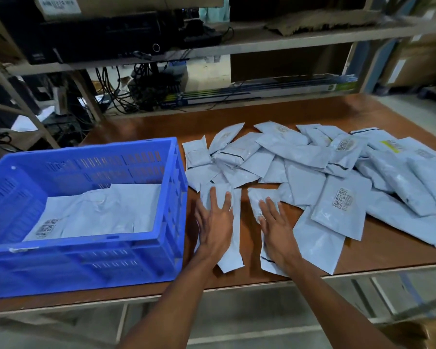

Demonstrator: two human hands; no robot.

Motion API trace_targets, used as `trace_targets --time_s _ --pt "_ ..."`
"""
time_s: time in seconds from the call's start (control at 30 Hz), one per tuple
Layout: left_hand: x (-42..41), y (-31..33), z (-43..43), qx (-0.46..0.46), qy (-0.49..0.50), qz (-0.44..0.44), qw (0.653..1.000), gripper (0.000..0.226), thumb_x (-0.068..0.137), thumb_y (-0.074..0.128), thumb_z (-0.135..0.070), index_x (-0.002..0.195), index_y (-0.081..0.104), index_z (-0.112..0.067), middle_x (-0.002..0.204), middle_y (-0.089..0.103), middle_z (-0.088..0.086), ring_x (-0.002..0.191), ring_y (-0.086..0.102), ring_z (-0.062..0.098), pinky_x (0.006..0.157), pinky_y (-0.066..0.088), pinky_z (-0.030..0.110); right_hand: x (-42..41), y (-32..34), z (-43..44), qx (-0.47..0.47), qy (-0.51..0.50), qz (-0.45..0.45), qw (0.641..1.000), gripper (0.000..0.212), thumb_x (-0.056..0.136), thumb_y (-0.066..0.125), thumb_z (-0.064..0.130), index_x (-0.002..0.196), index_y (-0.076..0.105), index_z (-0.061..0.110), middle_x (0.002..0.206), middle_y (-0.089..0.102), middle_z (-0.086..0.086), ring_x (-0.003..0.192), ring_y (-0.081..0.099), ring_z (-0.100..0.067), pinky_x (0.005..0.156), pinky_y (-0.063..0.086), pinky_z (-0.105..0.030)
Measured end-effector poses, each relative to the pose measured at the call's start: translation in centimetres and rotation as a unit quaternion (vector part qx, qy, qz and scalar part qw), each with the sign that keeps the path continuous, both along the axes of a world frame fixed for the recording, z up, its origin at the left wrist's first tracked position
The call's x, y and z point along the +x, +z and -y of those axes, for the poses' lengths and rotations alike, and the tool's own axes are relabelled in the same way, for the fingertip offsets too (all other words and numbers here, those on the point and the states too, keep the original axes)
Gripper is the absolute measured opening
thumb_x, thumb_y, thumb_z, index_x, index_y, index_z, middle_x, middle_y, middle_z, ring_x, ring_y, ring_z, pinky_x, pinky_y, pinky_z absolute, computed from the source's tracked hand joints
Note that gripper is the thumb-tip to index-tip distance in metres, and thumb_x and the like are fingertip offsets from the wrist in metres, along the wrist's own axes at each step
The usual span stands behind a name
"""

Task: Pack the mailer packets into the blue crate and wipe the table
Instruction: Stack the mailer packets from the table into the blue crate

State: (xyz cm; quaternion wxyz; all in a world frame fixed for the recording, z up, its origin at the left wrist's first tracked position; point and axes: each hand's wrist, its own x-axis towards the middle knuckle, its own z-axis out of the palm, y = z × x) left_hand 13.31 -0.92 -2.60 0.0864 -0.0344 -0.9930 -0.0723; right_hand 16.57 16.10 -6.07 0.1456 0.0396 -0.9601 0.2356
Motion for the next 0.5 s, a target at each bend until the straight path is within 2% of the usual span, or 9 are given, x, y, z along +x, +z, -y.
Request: trace_targets --time_s 0.03,0.1,0.13,0.2,0.27,0.4,0.5 --pt "0.1 1.5 0.1 -0.002 -0.008 -0.028 1.000 0.052 0.097 0.052 -0.033 0.148 0.039 -0.032 0.161 0.023 0.010 0.134 0.029 0.053 0.107 0.029 0.063 -0.3 1.0 0.2 -0.032 0.000 -0.022 0.999 0.046 0.108 0.031 0.027 0.153 0.025 0.021 0.158 0.010 0.005 0.146 -0.013 0.001 0.123 0.008 -0.037" --pt "-0.1 5.3 0.7 0.014 -0.023 -0.067 0.997 0.054 0.100 0.048 -0.032 0.151 0.032 -0.034 0.163 0.015 0.008 0.137 0.021 0.054 0.108 0.023 0.066 -1.6 4.3 1.0 -0.076 0.005 -0.077 0.994 0.047 0.107 0.029 0.029 0.152 0.033 0.015 0.159 0.016 0.001 0.149 -0.001 -0.001 0.124 0.005 -0.032" --pt "-0.1 7.4 1.1 0.021 -0.023 -0.091 0.995 0.054 0.100 0.047 -0.032 0.152 0.029 -0.034 0.164 0.013 0.007 0.138 0.020 0.054 0.108 0.022 0.067 -2.4 6.5 1.6 -0.089 0.008 -0.098 0.991 0.048 0.107 0.028 0.031 0.152 0.033 0.014 0.159 0.016 0.002 0.148 -0.001 0.001 0.123 0.003 -0.028" --pt "0.0 12.4 2.7 0.009 -0.009 -0.171 0.985 0.052 0.099 0.050 -0.029 0.149 0.036 -0.034 0.162 0.020 0.007 0.133 0.029 0.053 0.102 0.029 0.066 -3.8 11.2 3.8 -0.107 0.026 -0.131 0.985 0.047 0.108 0.032 0.028 0.152 0.031 0.013 0.156 0.013 0.008 0.141 -0.011 0.015 0.121 -0.002 -0.021" --pt "0.2 16.9 5.4 -0.009 0.008 -0.242 0.970 0.046 0.101 0.044 -0.033 0.146 0.039 -0.034 0.160 0.024 0.005 0.127 0.036 0.049 0.097 0.035 0.061 -4.5 15.9 7.0 -0.124 0.057 -0.152 0.979 0.047 0.108 0.035 0.027 0.153 0.030 0.015 0.156 0.014 0.010 0.139 -0.012 0.016 0.121 0.001 -0.022" --pt "-0.3 21.6 15.2 -0.014 0.057 -0.184 0.981 0.044 0.105 0.028 -0.038 0.149 0.029 -0.038 0.163 0.009 0.002 0.128 0.030 0.046 0.103 0.028 0.062 -4.9 22.0 15.7 -0.145 0.141 -0.162 0.966 0.045 0.107 0.037 0.025 0.150 0.036 0.012 0.156 0.027 0.002 0.140 0.007 0.006 0.121 0.006 -0.023" --pt "-0.8 19.8 24.8 -0.014 0.112 -0.096 0.989 0.044 0.105 0.027 -0.038 0.150 0.026 -0.039 0.164 0.005 0.004 0.130 0.028 0.052 0.102 0.027 0.066 -5.5 22.7 23.1 -0.144 0.186 -0.088 0.968 0.043 0.106 0.038 0.021 0.147 0.041 0.008 0.155 0.036 -0.011 0.145 0.027 -0.019 0.118 0.014 -0.029"
